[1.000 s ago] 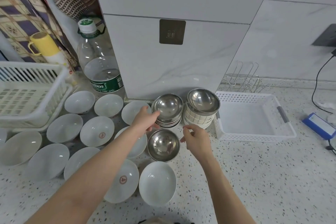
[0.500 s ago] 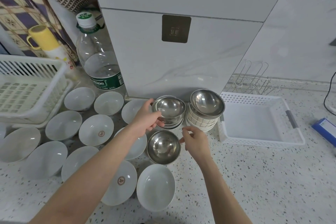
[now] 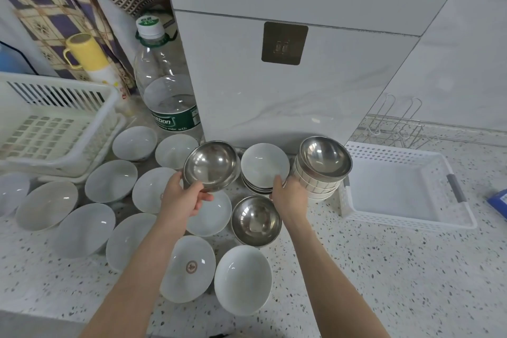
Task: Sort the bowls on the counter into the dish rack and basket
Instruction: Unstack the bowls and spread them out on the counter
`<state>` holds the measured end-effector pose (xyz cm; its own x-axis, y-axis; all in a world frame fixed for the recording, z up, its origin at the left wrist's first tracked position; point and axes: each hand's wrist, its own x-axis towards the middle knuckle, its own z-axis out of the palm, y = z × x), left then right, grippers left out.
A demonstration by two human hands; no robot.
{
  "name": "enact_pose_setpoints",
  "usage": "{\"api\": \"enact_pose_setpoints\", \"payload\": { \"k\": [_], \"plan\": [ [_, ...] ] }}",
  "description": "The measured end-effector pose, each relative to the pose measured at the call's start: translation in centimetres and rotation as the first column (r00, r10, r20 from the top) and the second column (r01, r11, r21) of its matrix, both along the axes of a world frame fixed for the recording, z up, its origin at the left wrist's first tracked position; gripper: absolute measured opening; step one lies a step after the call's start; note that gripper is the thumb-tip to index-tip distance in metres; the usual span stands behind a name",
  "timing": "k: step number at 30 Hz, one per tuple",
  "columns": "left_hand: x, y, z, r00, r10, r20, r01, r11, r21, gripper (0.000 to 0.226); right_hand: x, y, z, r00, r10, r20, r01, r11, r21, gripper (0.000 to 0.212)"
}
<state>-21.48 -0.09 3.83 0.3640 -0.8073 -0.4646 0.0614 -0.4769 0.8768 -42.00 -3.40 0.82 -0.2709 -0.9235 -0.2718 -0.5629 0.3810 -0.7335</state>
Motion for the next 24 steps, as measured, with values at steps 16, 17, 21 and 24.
{"api": "enact_pose_setpoints", "payload": {
  "k": [16,17,21,24],
  "plan": [
    [1.4,6.2,-1.6,0.986,0.065,-0.155,-0.068,0.998,-0.014,0.011,1.5,-0.7,0.6,0.998,-0.062,-0.003,0.062,0.998,0.012,0.033],
    [1.4,6.5,-1.6,0.983,0.078,-0.164,-0.082,0.996,-0.02,0.011,1.4,-0.5,0.6,0.998,-0.058,0.014,0.058,0.998,-0.009,0.034],
    [1.7,7.4,-1.8,0.975,0.13,-0.18,-0.133,0.991,-0.002,0.017,1.3,1.0,1.1,0.992,-0.026,0.122,0.042,0.991,-0.13,0.04],
    [2.0,8.1,-1.7,0.974,0.139,-0.18,-0.139,0.99,0.01,0.026,1.1,3.0,1.9,0.97,-0.025,0.241,0.073,0.978,-0.196,0.038]
  ]
}}
